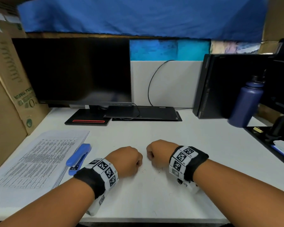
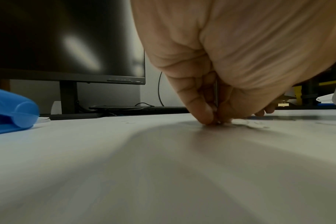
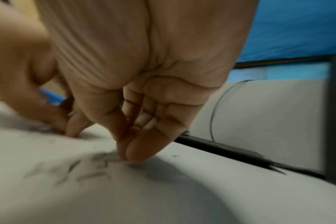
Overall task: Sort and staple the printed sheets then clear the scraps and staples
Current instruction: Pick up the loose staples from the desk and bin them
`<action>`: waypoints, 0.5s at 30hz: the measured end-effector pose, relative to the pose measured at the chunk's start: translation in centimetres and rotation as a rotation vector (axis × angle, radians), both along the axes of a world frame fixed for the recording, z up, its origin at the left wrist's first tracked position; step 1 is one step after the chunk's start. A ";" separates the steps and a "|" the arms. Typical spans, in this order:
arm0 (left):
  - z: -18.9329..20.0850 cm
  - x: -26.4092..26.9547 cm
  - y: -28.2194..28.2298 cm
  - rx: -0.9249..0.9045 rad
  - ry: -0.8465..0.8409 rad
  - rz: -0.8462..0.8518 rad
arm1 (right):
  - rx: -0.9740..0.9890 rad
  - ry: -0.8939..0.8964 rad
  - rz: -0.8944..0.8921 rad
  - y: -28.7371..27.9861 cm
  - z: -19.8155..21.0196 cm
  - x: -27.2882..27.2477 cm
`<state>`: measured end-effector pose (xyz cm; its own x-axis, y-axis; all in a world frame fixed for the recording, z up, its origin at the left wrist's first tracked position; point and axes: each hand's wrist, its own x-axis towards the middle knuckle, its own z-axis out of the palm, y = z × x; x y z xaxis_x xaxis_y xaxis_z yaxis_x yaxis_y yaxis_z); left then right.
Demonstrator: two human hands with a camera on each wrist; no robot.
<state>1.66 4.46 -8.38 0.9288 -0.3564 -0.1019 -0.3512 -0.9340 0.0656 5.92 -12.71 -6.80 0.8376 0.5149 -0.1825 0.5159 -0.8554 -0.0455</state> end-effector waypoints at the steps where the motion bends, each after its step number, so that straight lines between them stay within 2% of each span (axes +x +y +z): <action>1: -0.1 0.1 0.0 0.002 -0.004 0.005 | 0.076 0.012 -0.045 -0.4 0.3 0.2; 3: -0.3 0.2 0.3 -0.035 0.000 0.036 | 0.344 0.077 -0.164 -1.5 1.0 0.6; 7: 0.2 0.4 1.4 -0.218 0.047 0.148 | 1.298 0.522 -0.560 -3.8 1.3 -1.1; 9: 1.1 0.3 1.5 -0.292 0.007 0.166 | 1.677 0.708 -0.689 -4.4 0.8 -2.6; 12: 3.2 -0.2 0.3 -0.521 -0.109 0.176 | 1.989 0.902 -0.837 -4.8 0.0 -4.3; 15: 5.5 -1.1 -2.7 -0.713 -0.138 0.109 | 2.103 1.005 -0.968 -4.7 -0.6 -5.4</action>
<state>0.55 1.76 -2.93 0.9505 -0.1973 0.2402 -0.3074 -0.7112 0.6322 0.53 -17.45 -7.45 0.8613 0.1853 -0.4732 -0.4594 0.6819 -0.5692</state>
